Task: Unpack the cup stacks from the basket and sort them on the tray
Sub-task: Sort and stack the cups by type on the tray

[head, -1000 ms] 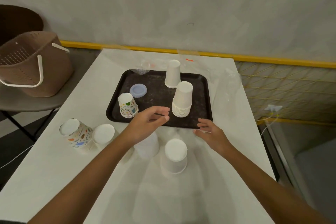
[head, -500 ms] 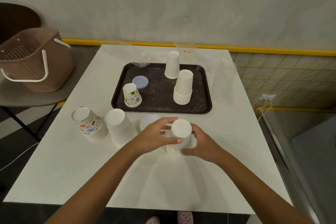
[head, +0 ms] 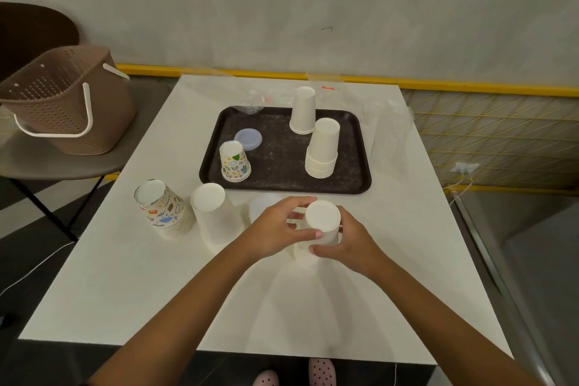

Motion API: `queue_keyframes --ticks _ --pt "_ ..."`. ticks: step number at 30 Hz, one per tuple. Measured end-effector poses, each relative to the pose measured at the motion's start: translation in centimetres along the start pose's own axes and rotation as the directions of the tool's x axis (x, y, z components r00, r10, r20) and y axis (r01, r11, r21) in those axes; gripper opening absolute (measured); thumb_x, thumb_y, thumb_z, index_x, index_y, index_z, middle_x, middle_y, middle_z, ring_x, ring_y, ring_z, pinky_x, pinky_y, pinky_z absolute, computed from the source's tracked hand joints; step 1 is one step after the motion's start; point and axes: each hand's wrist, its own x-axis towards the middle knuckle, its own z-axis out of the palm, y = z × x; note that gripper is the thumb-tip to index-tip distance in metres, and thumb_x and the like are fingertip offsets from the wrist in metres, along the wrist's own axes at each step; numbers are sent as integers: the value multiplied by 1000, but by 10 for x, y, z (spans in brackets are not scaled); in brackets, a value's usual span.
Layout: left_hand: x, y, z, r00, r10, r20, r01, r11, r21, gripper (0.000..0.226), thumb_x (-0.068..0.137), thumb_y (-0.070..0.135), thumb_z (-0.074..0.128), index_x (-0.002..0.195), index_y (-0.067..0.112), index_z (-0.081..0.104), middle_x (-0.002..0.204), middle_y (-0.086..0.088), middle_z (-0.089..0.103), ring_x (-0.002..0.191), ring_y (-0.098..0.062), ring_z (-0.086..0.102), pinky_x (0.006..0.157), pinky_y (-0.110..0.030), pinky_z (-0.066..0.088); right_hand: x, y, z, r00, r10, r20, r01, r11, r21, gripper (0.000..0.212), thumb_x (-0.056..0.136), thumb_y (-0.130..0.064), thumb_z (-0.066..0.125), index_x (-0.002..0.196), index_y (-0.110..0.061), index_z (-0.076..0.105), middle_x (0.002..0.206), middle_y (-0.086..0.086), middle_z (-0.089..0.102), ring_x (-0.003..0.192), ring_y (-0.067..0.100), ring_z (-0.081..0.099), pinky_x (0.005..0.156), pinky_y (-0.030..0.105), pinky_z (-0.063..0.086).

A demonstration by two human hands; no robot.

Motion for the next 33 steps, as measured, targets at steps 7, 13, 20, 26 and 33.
queue_keyframes --ticks 7,13,20,26,33 --pt "0 10 -3 999 42 -17 -43 999 -25 57 77 21 73 127 28 48 123 9 51 110 -12 51 85 -18 44 -3 -6 -10 1000 -20 -8 20 1000 1 70 69 -18 80 125 -27 39 115 -11 47 109 10 46 86 21 44" --pt "0 36 -15 983 162 -82 -166 985 -51 52 74 21 76 120 31 54 118 9 56 104 -9 57 89 -28 52 -9 -33 -36 990 -139 -11 139 989 46 68 67 -17 80 119 -34 39 115 -11 53 105 8 52 81 13 45" --pt "12 75 -32 951 282 -126 -284 959 8 49 74 28 74 116 38 52 116 13 58 100 -4 58 84 -21 52 -1 -69 -71 969 -245 -39 246 969 26 67 67 -16 80 119 -36 41 107 -21 55 100 1 55 77 11 47" --pt "53 107 -49 931 297 -211 -305 952 -6 51 75 28 74 122 30 54 121 10 57 108 -9 58 93 -30 50 43 -95 -101 941 -319 -114 311 947 -81 76 68 -20 80 132 -23 39 118 -10 52 107 10 50 89 26 47" --pt "113 122 -68 929 260 -264 -279 960 -38 54 78 24 72 127 26 51 130 6 54 118 -16 53 100 -42 46 112 -110 -123 922 -357 -150 342 932 -115 73 69 -19 79 130 -21 40 117 -9 50 104 9 48 88 28 46"
